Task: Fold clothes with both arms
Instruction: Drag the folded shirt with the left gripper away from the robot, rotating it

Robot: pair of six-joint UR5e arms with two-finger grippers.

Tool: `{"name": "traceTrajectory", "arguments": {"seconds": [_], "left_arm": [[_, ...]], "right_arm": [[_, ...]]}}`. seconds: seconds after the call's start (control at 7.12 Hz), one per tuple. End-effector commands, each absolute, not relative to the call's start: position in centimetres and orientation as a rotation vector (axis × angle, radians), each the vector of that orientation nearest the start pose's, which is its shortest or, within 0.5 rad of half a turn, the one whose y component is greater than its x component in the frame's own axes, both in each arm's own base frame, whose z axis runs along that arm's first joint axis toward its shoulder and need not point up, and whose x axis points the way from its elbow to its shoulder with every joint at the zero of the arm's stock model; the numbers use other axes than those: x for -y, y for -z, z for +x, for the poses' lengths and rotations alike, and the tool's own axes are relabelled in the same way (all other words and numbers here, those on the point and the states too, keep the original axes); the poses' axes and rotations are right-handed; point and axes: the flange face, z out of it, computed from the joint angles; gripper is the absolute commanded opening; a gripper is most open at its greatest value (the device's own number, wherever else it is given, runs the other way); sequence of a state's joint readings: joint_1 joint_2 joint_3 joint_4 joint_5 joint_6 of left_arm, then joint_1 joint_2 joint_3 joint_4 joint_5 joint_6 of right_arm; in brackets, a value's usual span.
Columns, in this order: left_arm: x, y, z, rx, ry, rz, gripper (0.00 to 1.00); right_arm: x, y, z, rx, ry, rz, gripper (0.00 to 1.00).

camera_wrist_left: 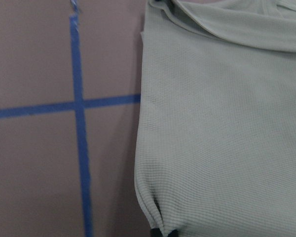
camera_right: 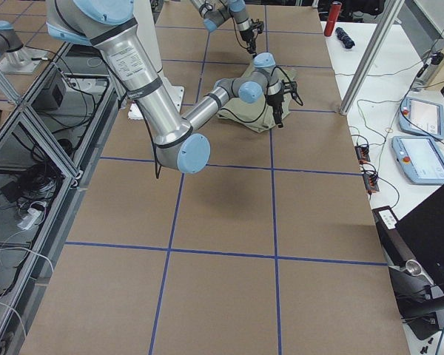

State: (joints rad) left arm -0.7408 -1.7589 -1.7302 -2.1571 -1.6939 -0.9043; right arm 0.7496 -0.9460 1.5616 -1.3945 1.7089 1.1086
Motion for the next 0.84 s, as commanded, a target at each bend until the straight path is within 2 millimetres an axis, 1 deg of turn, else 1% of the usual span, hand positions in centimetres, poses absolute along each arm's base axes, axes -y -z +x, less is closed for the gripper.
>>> {"name": "traceTrajectory", "arguments": {"seconds": [0.0,0.14,0.28,0.42,0.56,0.7], "left_arm": [[59.3,-42.2,33.9,-0.684,0.015,0.586,0.00],[64.5,-42.9,34.0,-0.625,0.008,0.584,0.00],[68.7,-44.2,34.1,-0.577,0.015,0.573,0.00],[70.9,-45.5,34.9,-0.581,0.015,0.594,0.00],[72.7,-46.7,35.7,-0.534,-0.034,0.642,0.00],[73.2,-46.7,34.8,-0.526,-0.043,0.653,0.00]], "right_arm": [[57.0,-28.0,-43.9,0.760,-0.214,0.367,1.00],[56.8,-28.3,-43.9,0.772,-0.211,0.375,1.00],[56.7,-28.4,-44.0,0.771,-0.211,0.373,1.00],[56.7,-28.3,-44.0,0.773,-0.210,0.373,1.00],[56.6,-28.3,-44.0,0.774,-0.209,0.372,1.00],[56.7,-28.3,-44.0,0.773,-0.210,0.373,1.00]]}}
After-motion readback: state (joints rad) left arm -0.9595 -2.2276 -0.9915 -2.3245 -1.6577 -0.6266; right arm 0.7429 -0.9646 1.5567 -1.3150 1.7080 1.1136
